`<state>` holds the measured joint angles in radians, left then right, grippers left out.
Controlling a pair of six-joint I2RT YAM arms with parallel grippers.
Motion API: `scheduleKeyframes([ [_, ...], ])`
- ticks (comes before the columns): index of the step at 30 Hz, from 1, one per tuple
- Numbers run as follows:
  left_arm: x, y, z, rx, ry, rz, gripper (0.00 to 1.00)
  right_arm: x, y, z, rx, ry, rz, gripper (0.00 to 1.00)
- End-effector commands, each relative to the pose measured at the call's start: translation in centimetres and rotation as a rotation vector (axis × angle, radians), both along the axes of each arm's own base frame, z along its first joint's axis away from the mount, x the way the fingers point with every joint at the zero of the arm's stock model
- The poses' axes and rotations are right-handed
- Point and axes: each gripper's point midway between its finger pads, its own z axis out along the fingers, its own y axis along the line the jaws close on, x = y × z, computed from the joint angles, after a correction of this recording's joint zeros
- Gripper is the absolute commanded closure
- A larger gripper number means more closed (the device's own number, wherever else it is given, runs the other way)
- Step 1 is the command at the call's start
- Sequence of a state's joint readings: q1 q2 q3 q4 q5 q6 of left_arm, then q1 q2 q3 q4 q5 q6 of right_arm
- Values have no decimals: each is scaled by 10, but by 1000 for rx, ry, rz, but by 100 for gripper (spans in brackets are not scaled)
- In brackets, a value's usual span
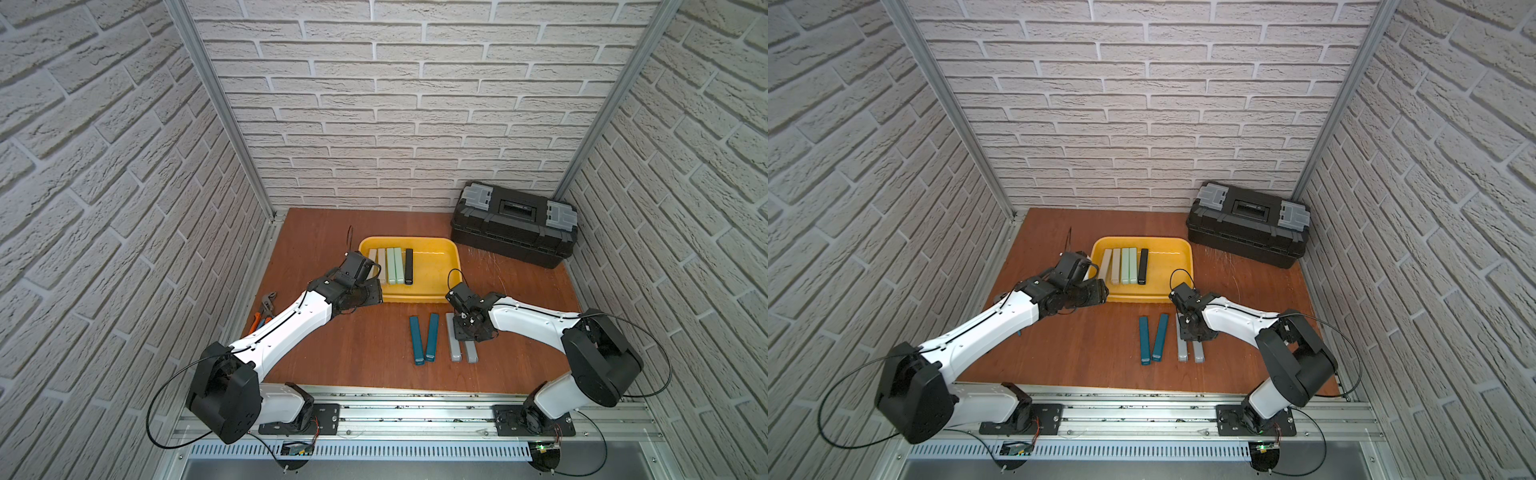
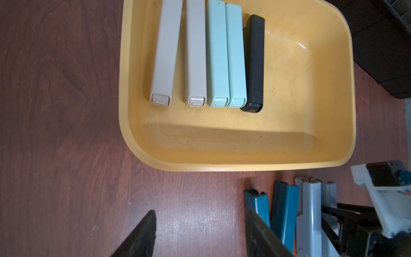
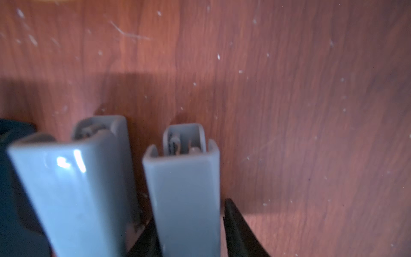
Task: Put the pruning pliers into the storage box
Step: Pick up the pruning pliers from the center of the board.
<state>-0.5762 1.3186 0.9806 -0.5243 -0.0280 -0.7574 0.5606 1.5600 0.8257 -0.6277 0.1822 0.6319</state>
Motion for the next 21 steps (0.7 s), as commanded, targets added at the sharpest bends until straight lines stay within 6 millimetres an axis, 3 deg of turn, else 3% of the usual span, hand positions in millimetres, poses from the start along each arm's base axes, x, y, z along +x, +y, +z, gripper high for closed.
scheduleKeyframes([
  [1, 2, -3, 13, -18, -31, -2, 36, 8, 6, 0, 20, -16, 5, 63],
  [7, 3, -4, 11, -21, -30, -3, 36, 6, 5, 3, 24, -11, 9, 74],
  [12, 3, -4, 9, -26, -30, -1, 36, 9, 6, 22, 29, -38, 18, 80],
  [15, 1, -6, 6, -31, -23, -3, 36, 13, 6, 44, 28, -58, 25, 81],
  [21, 0, -3, 7, -32, -34, 5, 36, 48, 21, 117, 49, -193, 96, 80],
])
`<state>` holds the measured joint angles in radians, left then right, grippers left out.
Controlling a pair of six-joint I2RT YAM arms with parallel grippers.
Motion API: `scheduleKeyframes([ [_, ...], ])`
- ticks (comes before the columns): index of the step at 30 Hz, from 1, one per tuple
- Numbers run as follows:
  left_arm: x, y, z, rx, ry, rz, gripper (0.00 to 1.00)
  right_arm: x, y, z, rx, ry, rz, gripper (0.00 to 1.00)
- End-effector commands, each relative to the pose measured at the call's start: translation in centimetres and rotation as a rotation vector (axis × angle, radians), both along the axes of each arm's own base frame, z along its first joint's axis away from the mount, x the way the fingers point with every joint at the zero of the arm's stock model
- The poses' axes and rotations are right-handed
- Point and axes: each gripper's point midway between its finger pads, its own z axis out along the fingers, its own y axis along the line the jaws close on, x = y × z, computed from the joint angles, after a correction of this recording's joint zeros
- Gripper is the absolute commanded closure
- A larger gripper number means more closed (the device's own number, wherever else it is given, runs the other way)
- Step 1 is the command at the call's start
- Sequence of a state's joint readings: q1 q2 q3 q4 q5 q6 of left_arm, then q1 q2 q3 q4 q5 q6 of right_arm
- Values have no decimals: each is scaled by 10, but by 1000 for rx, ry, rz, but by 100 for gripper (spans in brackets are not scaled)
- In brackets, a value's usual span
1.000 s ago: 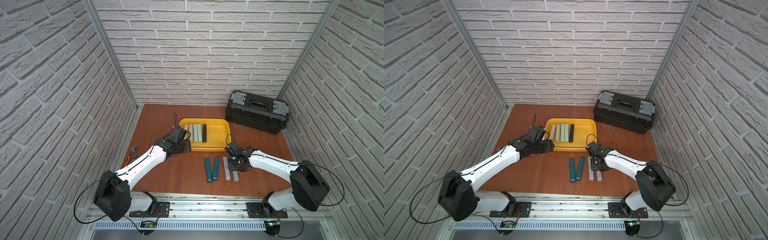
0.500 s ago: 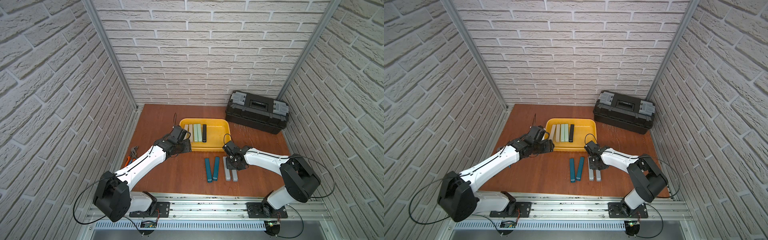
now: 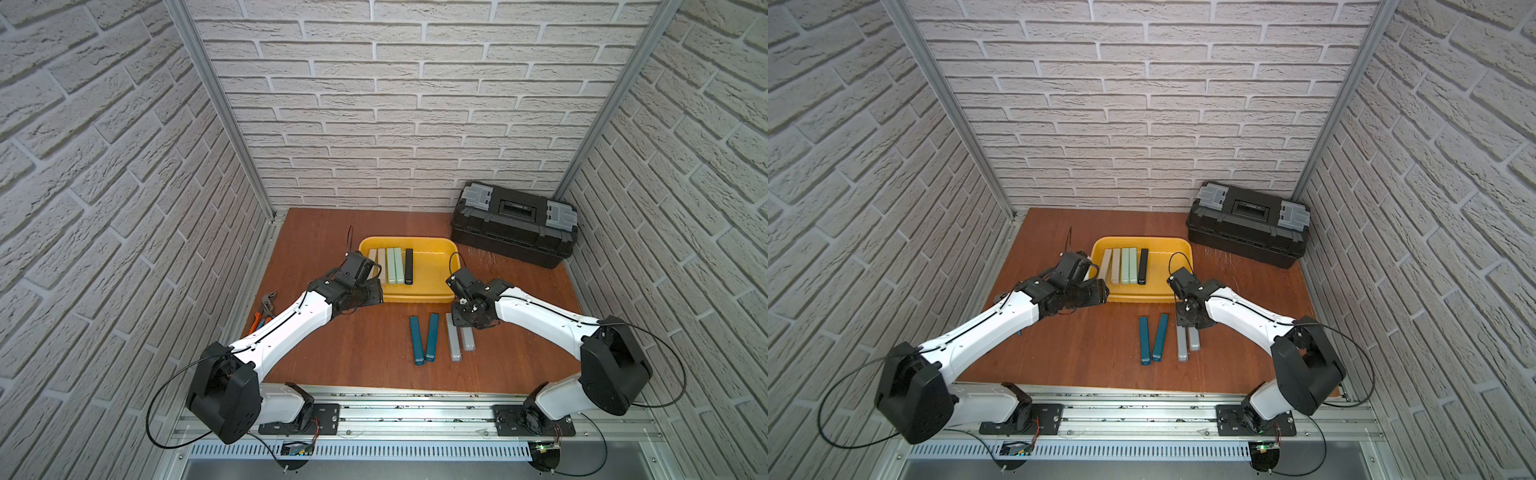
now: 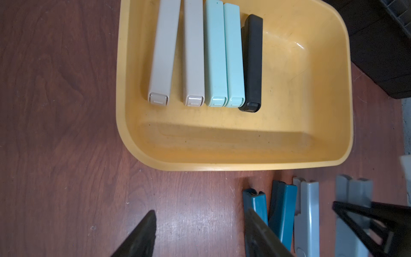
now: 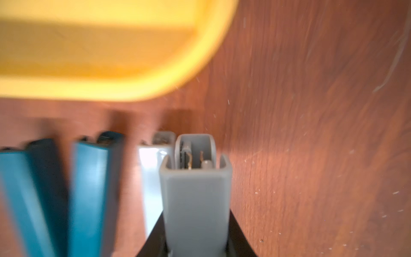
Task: Put the pruning pliers into the storage box
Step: Pick up the pruning pliers from the center of the board, then place the pruning pliers in the storage box.
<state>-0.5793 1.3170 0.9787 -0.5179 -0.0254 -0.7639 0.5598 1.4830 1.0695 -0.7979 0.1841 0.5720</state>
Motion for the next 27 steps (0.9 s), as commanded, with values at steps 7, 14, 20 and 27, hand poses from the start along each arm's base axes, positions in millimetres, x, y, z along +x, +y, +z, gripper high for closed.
scheduleKeyframes([
  [7, -6, 6, 4, -28, -37, 33, 36, 81, 40, 90, -11, -155, 119, 80],
  [14, -14, 21, 19, 2, -68, 57, 36, 143, 85, 86, 58, -193, 143, 80],
  [20, -22, 26, 15, -10, -56, 75, 36, 184, 96, 44, 72, -143, 111, 79],
  [27, -28, 34, 14, -23, -68, 102, 36, 204, 94, 2, 70, -64, 78, 80],
])
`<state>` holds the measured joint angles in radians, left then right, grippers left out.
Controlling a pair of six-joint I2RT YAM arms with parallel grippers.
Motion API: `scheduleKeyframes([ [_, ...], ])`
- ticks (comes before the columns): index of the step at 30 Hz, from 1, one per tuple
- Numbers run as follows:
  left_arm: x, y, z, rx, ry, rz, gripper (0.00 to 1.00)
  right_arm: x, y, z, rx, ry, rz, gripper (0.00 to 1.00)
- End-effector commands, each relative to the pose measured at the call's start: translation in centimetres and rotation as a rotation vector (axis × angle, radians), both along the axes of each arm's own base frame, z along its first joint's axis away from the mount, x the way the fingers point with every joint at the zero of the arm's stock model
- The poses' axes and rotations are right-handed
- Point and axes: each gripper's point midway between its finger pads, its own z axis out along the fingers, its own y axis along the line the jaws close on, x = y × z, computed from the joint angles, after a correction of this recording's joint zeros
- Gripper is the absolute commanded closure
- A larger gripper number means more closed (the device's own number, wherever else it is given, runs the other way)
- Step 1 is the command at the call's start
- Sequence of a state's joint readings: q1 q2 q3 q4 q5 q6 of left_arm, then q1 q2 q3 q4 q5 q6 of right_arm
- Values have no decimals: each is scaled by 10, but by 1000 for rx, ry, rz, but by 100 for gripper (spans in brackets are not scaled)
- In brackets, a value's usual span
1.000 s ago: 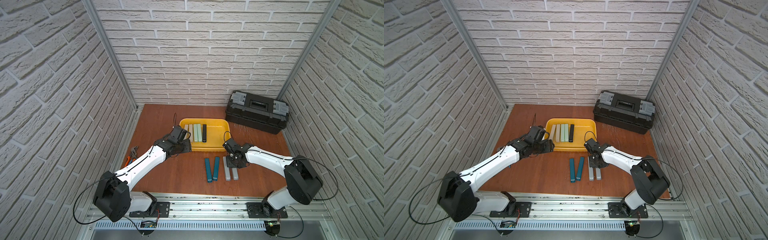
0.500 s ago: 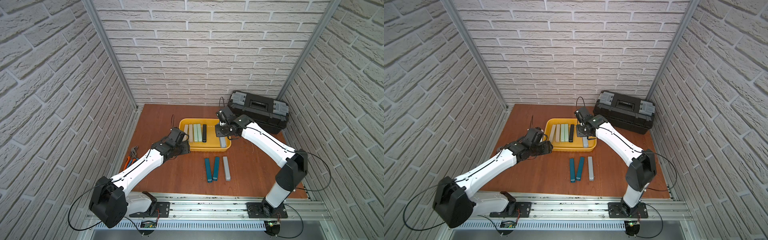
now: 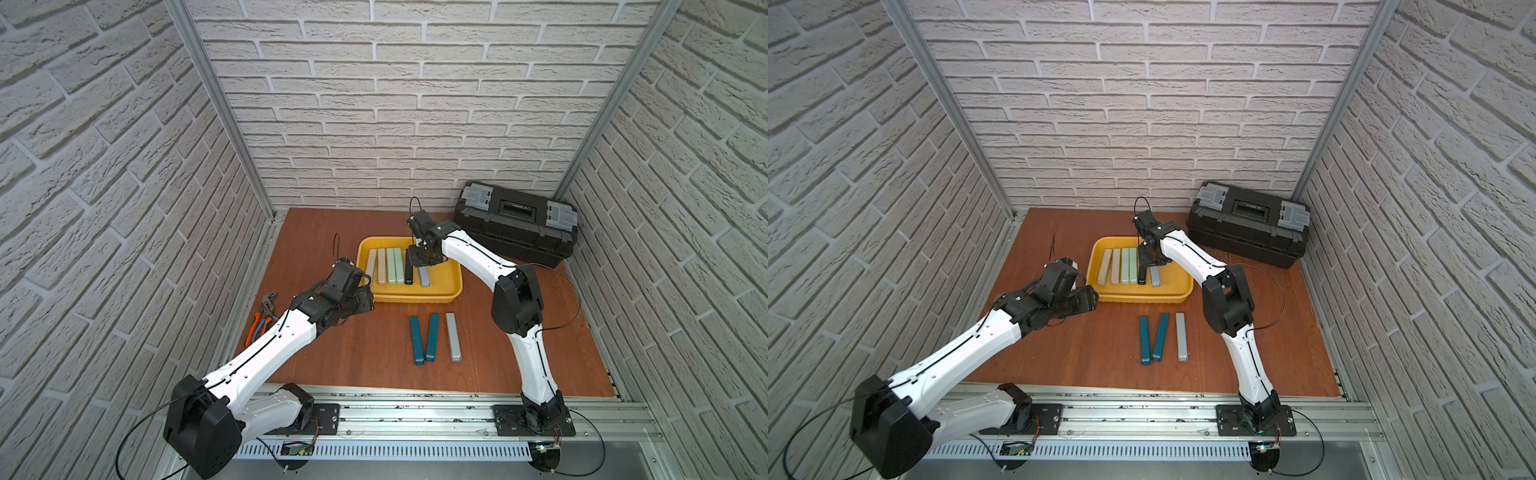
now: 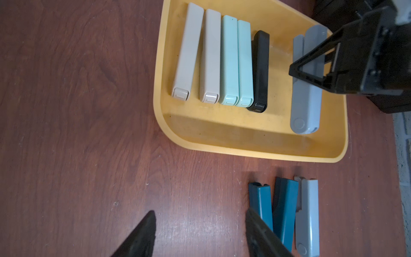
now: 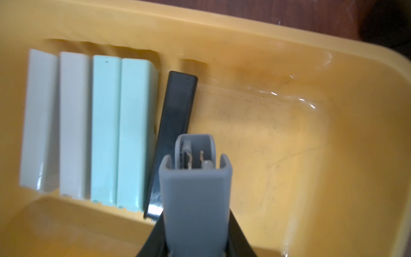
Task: Put the pruning pliers into the storage box
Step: Place the pruning pliers in the storage box.
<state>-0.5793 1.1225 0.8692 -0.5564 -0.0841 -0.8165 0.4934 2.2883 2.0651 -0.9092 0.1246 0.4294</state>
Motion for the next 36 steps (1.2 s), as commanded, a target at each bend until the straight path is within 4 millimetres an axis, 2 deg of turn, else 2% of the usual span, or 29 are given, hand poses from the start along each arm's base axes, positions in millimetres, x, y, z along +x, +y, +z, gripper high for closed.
scheduleKeyframes([
  [1, -2, 6, 3, -8, -18, 26, 36, 9, 0, 8, 31, -19, -13, 80],
  [7, -4, 9, 1, 0, -12, 25, 36, 20, -5, -17, 44, -1, -53, 80],
  [21, -8, 15, -2, -17, -17, 54, 36, 42, 6, -64, 120, 14, -116, 80],
  [30, -10, 19, 1, -2, -22, 56, 36, 47, 15, -66, 166, 17, -133, 80],
  [36, -8, 18, 1, -5, -22, 54, 36, 44, 14, -62, 164, 24, -132, 75],
])
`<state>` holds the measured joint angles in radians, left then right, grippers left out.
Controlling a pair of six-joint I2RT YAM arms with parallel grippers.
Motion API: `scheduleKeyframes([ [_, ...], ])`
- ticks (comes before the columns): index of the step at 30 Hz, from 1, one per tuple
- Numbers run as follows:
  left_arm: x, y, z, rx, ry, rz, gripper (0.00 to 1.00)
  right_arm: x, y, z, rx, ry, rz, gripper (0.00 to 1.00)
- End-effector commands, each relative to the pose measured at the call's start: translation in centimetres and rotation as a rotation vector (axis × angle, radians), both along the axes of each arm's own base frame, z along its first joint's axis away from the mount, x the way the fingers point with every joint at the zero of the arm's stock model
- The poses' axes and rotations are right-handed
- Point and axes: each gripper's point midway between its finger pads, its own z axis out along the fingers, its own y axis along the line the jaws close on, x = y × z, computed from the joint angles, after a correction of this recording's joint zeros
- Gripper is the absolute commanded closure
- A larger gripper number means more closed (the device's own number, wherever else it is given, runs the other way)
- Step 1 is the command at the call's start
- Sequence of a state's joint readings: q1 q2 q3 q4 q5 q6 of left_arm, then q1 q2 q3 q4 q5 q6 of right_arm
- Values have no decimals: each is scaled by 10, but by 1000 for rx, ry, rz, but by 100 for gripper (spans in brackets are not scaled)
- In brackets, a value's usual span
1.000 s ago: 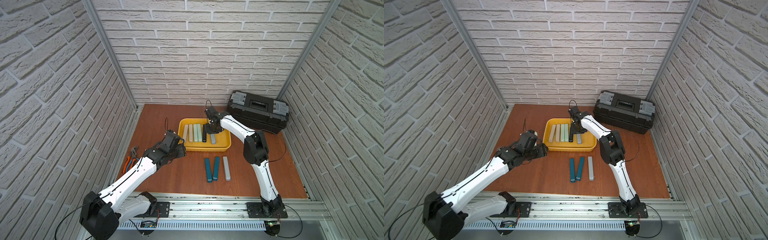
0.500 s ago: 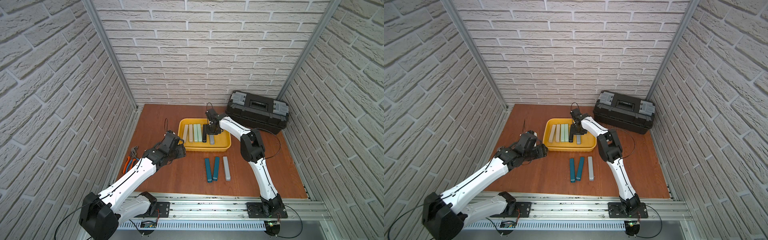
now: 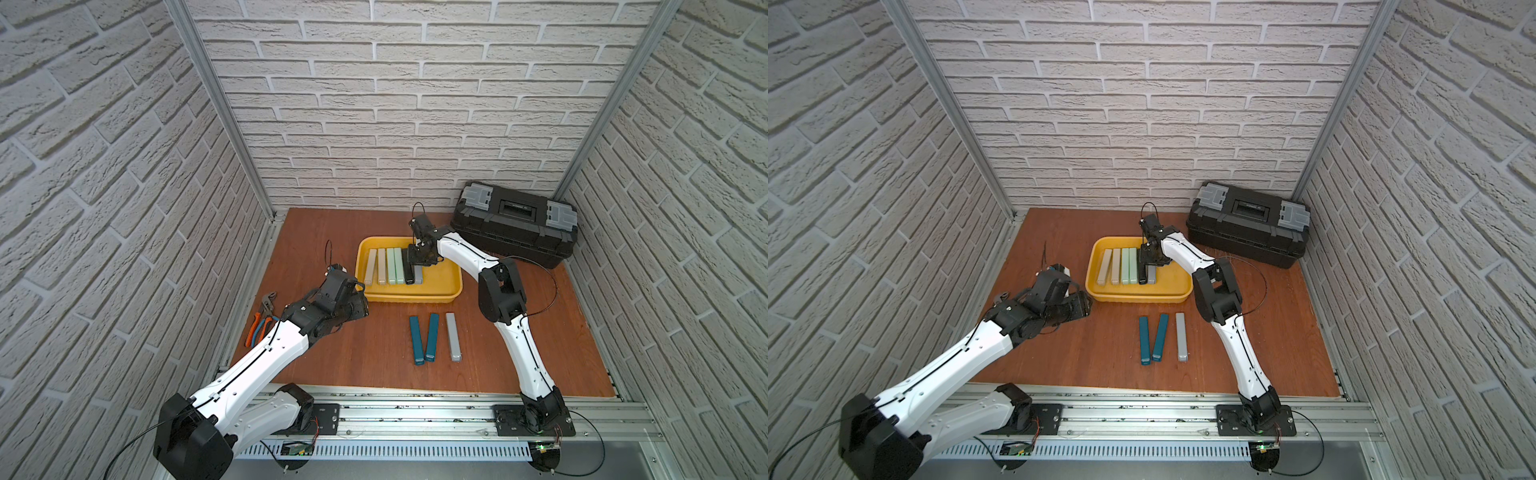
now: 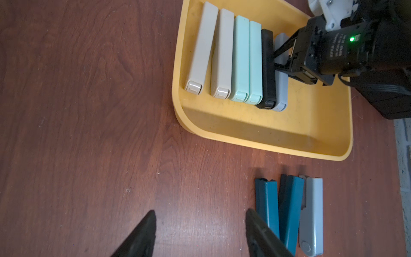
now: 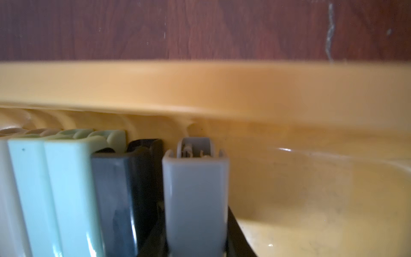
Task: Put the pruning pliers into the storage box
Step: Place the pruning pliers in the storage box.
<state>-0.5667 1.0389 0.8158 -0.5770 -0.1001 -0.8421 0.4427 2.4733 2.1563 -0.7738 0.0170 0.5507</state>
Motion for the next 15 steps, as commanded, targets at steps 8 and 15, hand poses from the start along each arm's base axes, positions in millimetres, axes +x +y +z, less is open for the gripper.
scheduleKeyframes([
  [8, 7, -2, 0, 1, -7, 4, 36, 1, -5, 27, -22, -40, 15, 66],
  [15, 11, -6, -3, 19, 9, -14, 36, -2, 3, 56, 21, -70, 63, 61],
])
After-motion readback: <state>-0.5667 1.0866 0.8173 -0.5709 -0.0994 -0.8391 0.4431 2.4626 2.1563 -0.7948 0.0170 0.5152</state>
